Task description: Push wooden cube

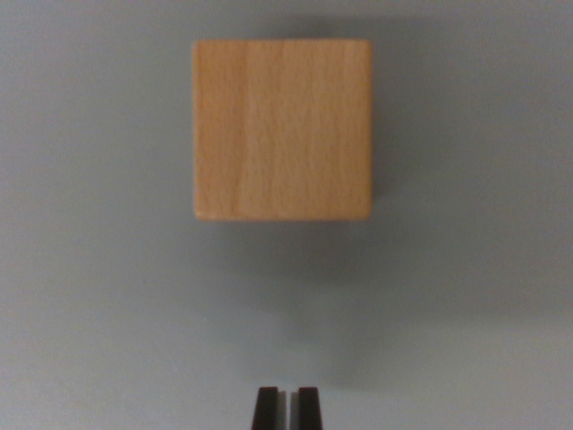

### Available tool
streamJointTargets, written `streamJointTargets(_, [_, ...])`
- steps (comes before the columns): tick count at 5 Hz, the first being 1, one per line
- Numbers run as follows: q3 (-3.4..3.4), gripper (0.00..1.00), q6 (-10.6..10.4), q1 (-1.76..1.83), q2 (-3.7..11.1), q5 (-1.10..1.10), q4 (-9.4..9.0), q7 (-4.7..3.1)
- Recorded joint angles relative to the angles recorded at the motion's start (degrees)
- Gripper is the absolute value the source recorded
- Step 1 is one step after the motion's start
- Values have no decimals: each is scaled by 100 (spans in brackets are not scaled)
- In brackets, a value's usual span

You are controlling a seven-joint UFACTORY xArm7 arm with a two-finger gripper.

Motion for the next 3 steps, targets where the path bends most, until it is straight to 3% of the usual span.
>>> streamJointTargets(3, [-29,0,-218,-19,52,0,-153,-66])
